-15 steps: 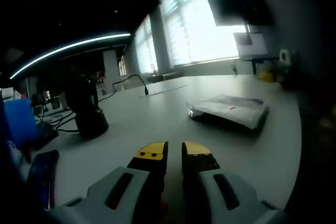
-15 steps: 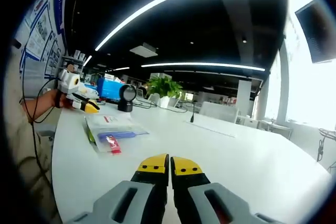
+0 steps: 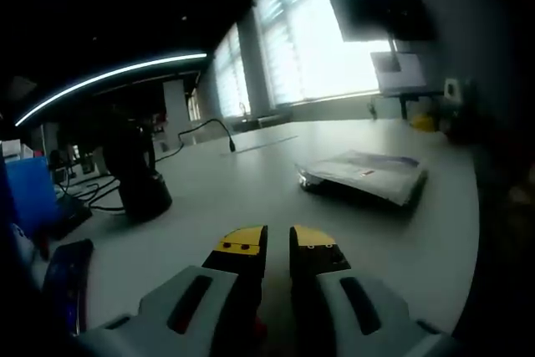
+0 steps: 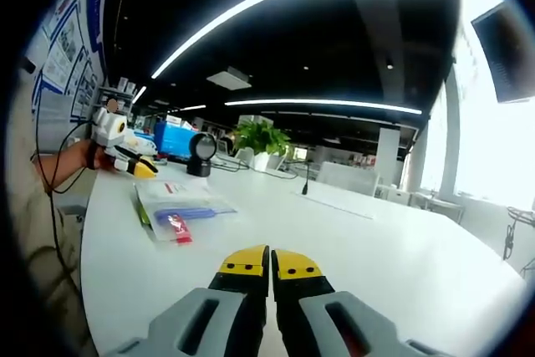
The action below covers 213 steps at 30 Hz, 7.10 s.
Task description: Clip sheet goods on table flip sheet goods clip sheet goods scan sheet goods put sheet goods back to table
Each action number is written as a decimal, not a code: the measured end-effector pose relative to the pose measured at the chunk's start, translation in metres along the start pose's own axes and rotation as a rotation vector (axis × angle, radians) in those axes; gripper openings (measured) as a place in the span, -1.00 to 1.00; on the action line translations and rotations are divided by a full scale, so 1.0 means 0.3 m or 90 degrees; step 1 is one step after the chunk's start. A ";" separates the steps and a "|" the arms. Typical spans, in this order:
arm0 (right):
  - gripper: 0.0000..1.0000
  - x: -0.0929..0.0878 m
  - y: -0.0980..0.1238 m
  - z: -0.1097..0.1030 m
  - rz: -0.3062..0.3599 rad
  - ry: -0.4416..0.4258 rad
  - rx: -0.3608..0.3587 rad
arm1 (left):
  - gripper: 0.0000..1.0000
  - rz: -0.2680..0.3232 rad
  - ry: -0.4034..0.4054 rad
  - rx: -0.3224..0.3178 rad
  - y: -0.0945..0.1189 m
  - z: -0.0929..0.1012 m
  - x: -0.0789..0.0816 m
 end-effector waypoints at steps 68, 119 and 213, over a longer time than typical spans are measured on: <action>-1.00 -0.017 -0.013 0.034 0.001 0.010 0.005 | -0.91 -0.010 -0.012 0.000 -0.003 0.004 -0.003; -1.00 -0.016 -0.012 0.033 0.002 0.012 0.006 | -0.91 -0.011 -0.005 0.000 -0.003 0.004 -0.003; -0.95 0.131 -0.109 -0.110 -0.014 0.108 0.130 | -0.74 0.000 0.020 -0.048 -0.047 0.034 0.134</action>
Point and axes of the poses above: the point that each gripper's makers call its tool centre point, and the gripper's own axes: y roughly backward along the fingers, z roughly to its right, x roughly out of its top, the point moved 8 cm from there along y, roughly backward along the fingers, and after that the axes turned 15 degrees about -x, right-handed, at the moved point
